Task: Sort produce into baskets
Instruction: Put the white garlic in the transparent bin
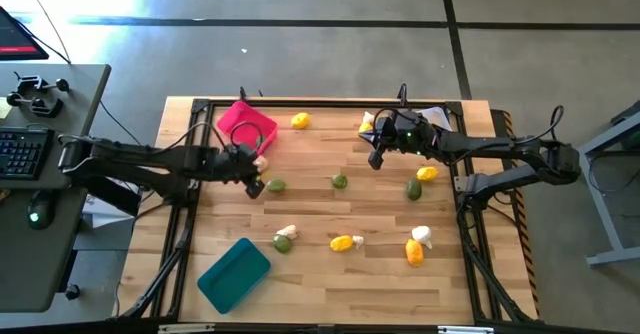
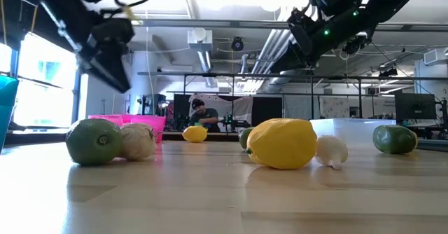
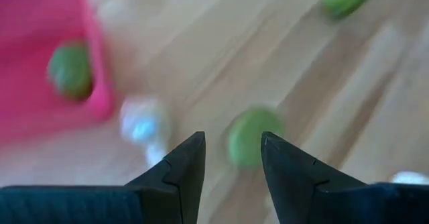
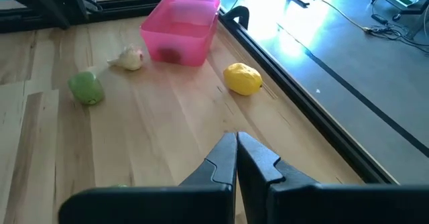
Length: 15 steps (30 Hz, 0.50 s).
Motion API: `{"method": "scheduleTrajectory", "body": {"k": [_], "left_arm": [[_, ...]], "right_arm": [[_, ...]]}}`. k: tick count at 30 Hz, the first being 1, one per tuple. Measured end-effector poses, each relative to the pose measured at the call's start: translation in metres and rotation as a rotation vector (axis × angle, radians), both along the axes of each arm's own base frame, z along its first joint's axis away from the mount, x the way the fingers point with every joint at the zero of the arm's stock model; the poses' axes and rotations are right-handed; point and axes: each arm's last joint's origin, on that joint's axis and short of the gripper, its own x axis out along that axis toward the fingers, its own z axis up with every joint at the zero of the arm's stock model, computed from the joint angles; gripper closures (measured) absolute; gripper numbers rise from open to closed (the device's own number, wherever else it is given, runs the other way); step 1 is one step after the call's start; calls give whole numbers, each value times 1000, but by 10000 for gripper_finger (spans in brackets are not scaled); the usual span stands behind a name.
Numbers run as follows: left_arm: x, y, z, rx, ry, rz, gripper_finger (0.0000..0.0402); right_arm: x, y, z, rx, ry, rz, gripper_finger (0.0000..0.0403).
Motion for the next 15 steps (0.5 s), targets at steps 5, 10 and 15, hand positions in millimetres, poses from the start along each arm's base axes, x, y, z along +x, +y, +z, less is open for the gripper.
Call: {"method": "scheduleTrajectory", "body": {"k": [5,10,15], "left_arm": [[-2,-3,-13,-14,110,102,256],[6,4,-32,-24,226,156,228],[18,15,-49,-45,273,189,211]], "right_arm": [[0,0,0,-1,-3,0,402],[0,0,0,-3,-2,14,402],[0,0,0,-12,0,18,402]]}}
